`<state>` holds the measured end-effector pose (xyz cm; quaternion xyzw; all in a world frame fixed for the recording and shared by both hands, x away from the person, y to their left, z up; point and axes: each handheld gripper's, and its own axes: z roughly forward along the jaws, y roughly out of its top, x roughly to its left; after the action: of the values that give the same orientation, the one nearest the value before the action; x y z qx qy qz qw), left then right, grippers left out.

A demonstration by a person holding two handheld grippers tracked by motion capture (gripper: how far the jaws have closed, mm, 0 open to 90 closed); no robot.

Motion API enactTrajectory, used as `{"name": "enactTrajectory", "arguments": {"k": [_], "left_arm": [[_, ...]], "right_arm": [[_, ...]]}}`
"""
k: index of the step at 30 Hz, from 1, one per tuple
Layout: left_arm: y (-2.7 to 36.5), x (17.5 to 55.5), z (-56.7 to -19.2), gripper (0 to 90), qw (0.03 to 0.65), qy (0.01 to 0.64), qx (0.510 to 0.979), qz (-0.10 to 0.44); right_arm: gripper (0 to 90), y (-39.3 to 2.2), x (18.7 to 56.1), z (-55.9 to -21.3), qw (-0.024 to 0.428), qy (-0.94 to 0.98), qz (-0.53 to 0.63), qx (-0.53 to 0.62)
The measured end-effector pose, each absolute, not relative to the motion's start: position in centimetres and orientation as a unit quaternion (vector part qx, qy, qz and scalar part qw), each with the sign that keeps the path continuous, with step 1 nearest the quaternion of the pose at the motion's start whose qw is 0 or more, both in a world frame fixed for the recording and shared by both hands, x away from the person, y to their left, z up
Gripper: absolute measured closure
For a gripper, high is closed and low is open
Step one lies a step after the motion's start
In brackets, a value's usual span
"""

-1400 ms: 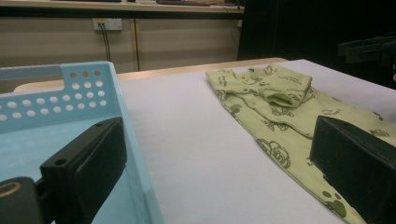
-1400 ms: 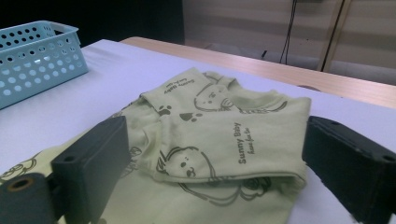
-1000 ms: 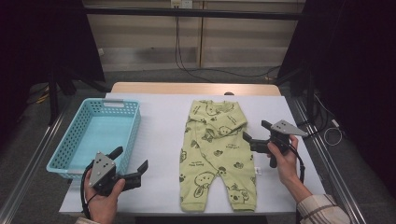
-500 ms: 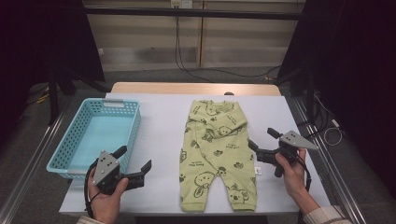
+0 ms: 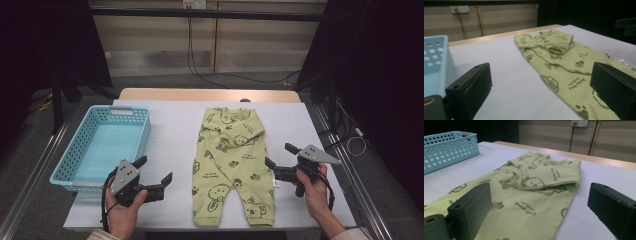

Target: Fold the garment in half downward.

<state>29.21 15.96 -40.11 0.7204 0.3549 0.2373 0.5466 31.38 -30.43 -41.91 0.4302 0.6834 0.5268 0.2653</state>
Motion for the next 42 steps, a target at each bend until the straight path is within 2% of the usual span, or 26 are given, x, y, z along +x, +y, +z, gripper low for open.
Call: {"name": "enactTrajectory", "arguments": {"k": [10, 16, 23, 28, 33, 37, 40, 42], "left_arm": [[12.4, 30.5, -41.1, 4.8, 0.532, 0.333, 0.746, 0.224], [11.0, 32.7, -41.5, 7.1, 0.519, 0.324, 0.765, 0.201], [9.7, 34.8, -41.9, 7.0, 0.52, 0.328, 0.766, 0.189], [9.4, 36.0, -42.3, 5.7, 0.528, 0.337, 0.763, 0.157], [8.6, 37.1, -42.8, 5.6, 0.512, 0.328, 0.777, 0.162], [8.0, 37.4, -43.2, 5.7, 0.503, 0.327, 0.782, 0.167], [7.8, 37.4, -43.5, 7.2, 0.481, 0.322, 0.793, 0.189], [7.7, 37.5, -43.7, 7.2, 0.472, 0.324, 0.802, 0.172]], "right_arm": [[3.3, -30.6, 30.5, -42.6, 0.244, 0.7, 0.523, 0.42], [2.1, -30.4, 31.1, -42.9, 0.223, 0.704, 0.528, 0.42], [2.1, -29.9, 32.0, -42.9, 0.225, 0.711, 0.517, 0.42], [2.0, -29.9, 32.7, -42.8, 0.217, 0.729, 0.499, 0.415], [3.6, -29.7, 33.5, -43.1, 0.223, 0.738, 0.468, 0.433], [5.6, -29.7, 34.0, -43.6, 0.211, 0.744, 0.452, 0.444], [4.7, -29.8, 33.8, -43.5, 0.206, 0.755, 0.445, 0.436], [6.2, -29.8, 33.8, -43.4, 0.201, 0.762, 0.437, 0.433]]}}
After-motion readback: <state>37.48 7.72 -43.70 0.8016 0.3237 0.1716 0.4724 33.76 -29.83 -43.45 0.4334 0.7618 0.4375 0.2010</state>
